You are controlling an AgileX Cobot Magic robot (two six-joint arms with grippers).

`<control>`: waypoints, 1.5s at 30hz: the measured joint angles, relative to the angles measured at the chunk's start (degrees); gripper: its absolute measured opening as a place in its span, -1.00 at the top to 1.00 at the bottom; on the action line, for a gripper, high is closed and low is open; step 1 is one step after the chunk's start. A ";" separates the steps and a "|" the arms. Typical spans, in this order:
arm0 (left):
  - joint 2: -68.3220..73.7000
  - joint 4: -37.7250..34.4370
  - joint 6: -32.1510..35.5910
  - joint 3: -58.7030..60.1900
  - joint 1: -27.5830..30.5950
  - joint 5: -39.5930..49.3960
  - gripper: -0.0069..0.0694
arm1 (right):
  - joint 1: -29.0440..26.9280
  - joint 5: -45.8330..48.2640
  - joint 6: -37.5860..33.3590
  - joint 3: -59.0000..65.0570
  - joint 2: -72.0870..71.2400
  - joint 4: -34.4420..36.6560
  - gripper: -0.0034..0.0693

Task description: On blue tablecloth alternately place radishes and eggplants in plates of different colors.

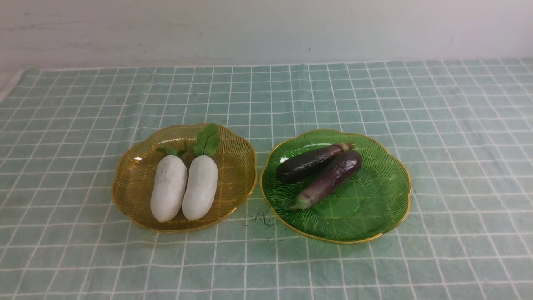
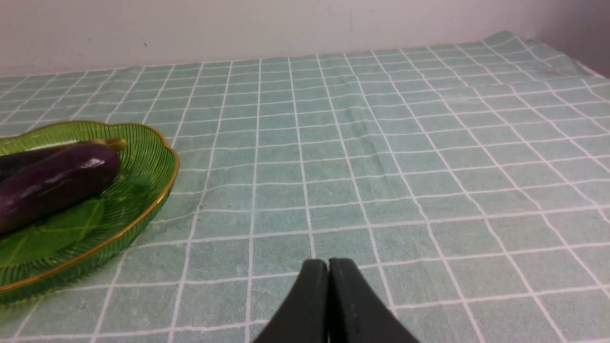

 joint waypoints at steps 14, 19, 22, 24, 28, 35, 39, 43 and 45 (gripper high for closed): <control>-33.57 -12.90 0.23 48.79 0.00 -41.23 0.84 | 0.00 0.00 0.00 0.00 0.00 0.00 0.95; -37.02 -14.94 0.23 59.21 0.00 -44.74 0.84 | 0.00 0.00 0.00 0.00 0.00 0.00 0.95; -37.07 -14.99 0.23 63.47 0.00 -45.02 0.84 | 0.00 0.00 0.00 0.00 0.00 0.00 0.95; -37.07 -14.99 0.23 66.02 0.00 -45.32 0.84 | 0.00 0.00 0.00 0.00 0.00 0.00 0.95; -37.07 -14.63 0.23 69.93 0.00 -46.52 0.84 | 0.00 0.00 0.00 0.00 0.00 0.00 0.95; -41.51 -3.43 0.21 77.28 0.00 -54.69 0.84 | 0.00 0.00 0.00 0.00 0.00 0.00 0.95; -46.55 3.05 -2.02 80.76 1.90 -54.79 0.84 | 0.00 0.00 0.00 0.00 0.00 0.00 0.95; -47.99 4.35 -5.02 81.93 5.75 -54.74 0.84 | 0.00 0.00 0.00 0.00 0.00 0.00 0.95; -47.99 4.42 -5.54 81.93 6.89 -54.19 0.84 | 0.00 0.00 0.00 0.00 0.00 0.00 0.95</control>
